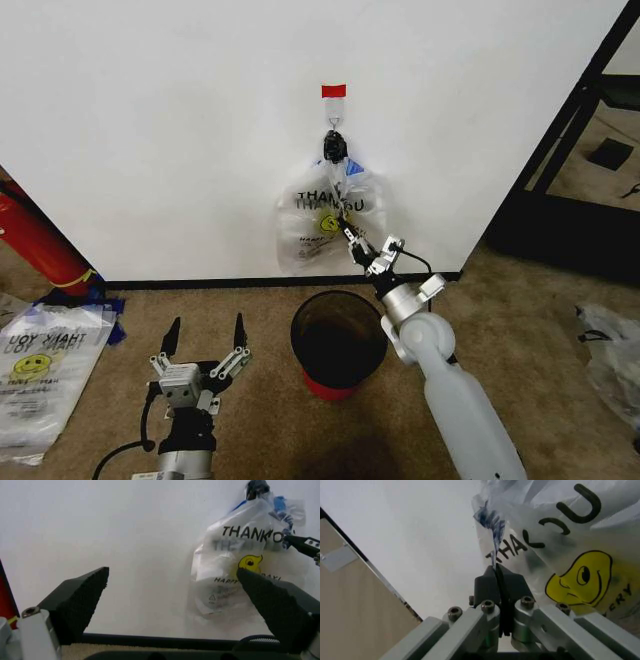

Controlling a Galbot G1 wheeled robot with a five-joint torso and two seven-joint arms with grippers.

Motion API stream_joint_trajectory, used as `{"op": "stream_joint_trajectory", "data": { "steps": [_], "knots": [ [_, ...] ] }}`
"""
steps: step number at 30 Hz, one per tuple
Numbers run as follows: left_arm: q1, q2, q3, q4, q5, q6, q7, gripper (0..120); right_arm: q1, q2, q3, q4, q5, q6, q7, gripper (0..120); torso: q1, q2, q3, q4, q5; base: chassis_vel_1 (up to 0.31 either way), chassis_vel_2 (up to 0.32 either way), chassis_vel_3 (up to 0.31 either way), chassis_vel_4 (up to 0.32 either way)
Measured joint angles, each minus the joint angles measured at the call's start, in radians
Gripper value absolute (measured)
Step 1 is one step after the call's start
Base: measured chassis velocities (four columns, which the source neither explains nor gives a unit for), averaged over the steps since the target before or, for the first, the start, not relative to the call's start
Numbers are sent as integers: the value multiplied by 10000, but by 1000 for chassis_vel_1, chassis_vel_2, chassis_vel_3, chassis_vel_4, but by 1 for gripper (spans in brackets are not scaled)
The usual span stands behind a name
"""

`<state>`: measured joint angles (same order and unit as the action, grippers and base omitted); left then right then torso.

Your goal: Pick up the garbage bag from the wall and place it over the trash bin.

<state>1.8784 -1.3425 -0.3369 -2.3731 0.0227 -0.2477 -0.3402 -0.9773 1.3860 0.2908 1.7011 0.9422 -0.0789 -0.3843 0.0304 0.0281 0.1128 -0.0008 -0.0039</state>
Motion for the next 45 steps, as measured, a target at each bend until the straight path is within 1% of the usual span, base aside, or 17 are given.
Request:
{"op": "stream_joint_trajectory", "data": {
  "steps": [14,17,29,35,38,45],
  "knots": [
    [-176,135,150,139,-123,-9,-11,100,-1054,-567,310,748,-704,358,-337,0,0,0,0,-1,0,0,0,0,0],
    [-260,141,268,213,-135,16,-11,100,-1494,-821,332,1121,-926,516,-444,0,0,0,0,-1,0,0,0,0,0],
    [-415,196,478,319,-238,41,-20,100,-2879,-1230,817,2010,-1838,1033,-932,0,0,0,0,-1,0,0,0,0,0],
    [-487,220,555,335,-290,54,-24,100,-3521,-1234,865,2322,-2333,1404,-1154,0,0,0,0,-1,0,0,0,0,0],
    [-518,253,569,335,-341,55,-29,100,-3973,-1063,959,2468,-2839,1619,-1319,0,0,0,0,-1,-1,0,0,0,0],
    [-606,334,568,344,-456,56,-42,100,-4625,-894,1034,2544,-3375,2168,-1551,0,0,1,0,-1,0,0,0,0,0]
  ]
}}
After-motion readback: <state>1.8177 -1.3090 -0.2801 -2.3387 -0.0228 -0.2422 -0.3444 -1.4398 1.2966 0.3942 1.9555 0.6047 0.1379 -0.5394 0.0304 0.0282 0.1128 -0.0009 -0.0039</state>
